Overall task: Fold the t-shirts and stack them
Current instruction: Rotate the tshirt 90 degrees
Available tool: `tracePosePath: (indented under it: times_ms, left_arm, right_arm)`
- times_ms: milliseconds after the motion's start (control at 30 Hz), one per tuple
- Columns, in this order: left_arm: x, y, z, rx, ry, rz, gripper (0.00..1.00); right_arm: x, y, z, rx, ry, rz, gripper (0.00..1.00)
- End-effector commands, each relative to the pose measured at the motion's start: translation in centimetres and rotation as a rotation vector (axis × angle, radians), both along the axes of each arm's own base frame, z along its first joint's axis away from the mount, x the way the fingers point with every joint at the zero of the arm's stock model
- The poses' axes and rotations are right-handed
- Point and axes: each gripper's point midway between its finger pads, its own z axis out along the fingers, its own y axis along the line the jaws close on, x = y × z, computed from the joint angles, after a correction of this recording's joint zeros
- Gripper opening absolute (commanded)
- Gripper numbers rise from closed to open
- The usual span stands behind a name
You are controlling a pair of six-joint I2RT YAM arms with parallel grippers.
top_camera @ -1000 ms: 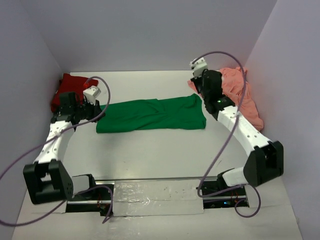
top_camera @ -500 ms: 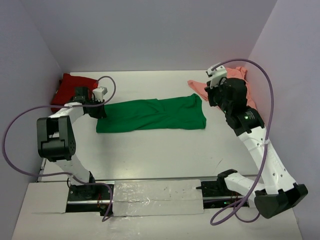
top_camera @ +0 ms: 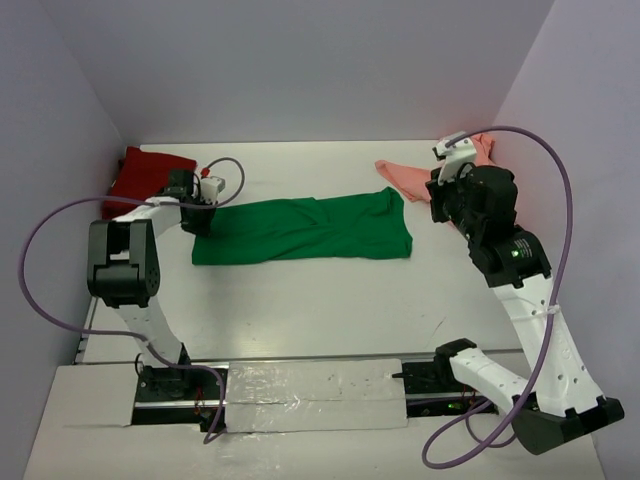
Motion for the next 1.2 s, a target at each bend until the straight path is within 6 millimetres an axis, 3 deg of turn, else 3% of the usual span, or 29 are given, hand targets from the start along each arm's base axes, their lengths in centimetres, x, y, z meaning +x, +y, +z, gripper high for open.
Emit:
tracePosePath:
  times_ms: [0, 167, 333, 367, 433, 467, 533, 567, 733, 800, 900, 1033, 1067, 1133, 1167]
  left_arm:
    - [-2.0, 0.4, -1.9, 0.131, 0.146, -0.057, 0.0]
    - [-6.5, -0.9, -3.2, 0.212, 0.316, -0.24, 0.0]
    - [-13.8, -5.5, -2.6, 0.237, 0.49, -0.604, 0.0]
    - [-14.8, -7.3, -2.2, 0.224, 0.499, -0.681, 0.0]
    - [-17.0, -8.9, -1.2, 0.214, 0.559, -0.761, 0.0]
    - [-17.8, -11.3, -0.3, 0.19, 0.548, -0.85, 0.0]
    - [-19.9, -12.9, 1.0, 0.179, 0.604, -0.932, 0.0]
    - [-20.7, -15.2, 1.9, 0.18, 0.593, -1.026, 0.0]
    - [-27.7, -22.0, 5.4, 0.081, 0.701, -1.299, 0.0]
    - [-30.1, -25.8, 6.3, 0.041, 0.682, -1.398, 0.0]
    - [-32.5, -30.5, 7.6, 0.007, 0.623, -1.509, 0.0]
    - [-34.7, -36.6, 9.7, -0.123, 0.557, -1.596, 0.0]
    - [-34.6, -37.4, 10.0, -0.132, 0.533, -1.6, 0.0]
    - [-33.5, -38.9, 10.9, -0.135, 0.468, -1.558, 0.0]
    - [-32.5, -39.2, 11.1, -0.121, 0.424, -1.512, 0.0]
  right_arm:
    - [-1.4, -0.3, 3.7, 0.046, -0.072, -0.003, 0.0]
    - [-2.3, -0.9, 5.4, 0.056, -0.108, -0.02, 0.0]
    - [-2.4, -1.4, 6.5, 0.047, -0.124, -0.042, 0.0]
    - [-2.3, -1.6, 6.6, 0.045, -0.122, -0.049, 0.0]
    - [-2.2, -1.6, 7.1, 0.049, -0.13, -0.055, 0.0]
    - [-2.0, -1.6, 7.0, 0.044, -0.12, -0.054, 0.0]
    - [-1.7, -1.8, 7.5, 0.055, -0.125, -0.074, 0.0]
    - [-1.5, -1.8, 7.3, 0.053, -0.113, -0.076, 0.0]
    - [0.3, -2.0, 7.3, 0.079, -0.062, -0.115, 0.0]
    - [0.7, -2.3, 7.2, 0.099, -0.043, -0.127, 0.0]
    - [1.5, -1.5, 5.6, 0.125, 0.033, -0.101, 0.0]
    - [2.9, -0.5, 1.9, 0.121, 0.155, -0.07, 0.0]
    - [3.2, -0.2, 0.4, 0.111, 0.189, -0.057, 0.0]
    - [4.0, 0.1, -0.9, 0.105, 0.187, -0.04, 0.0]
    - [4.2, 0.3, -3.2, 0.088, 0.232, -0.026, 0.0]
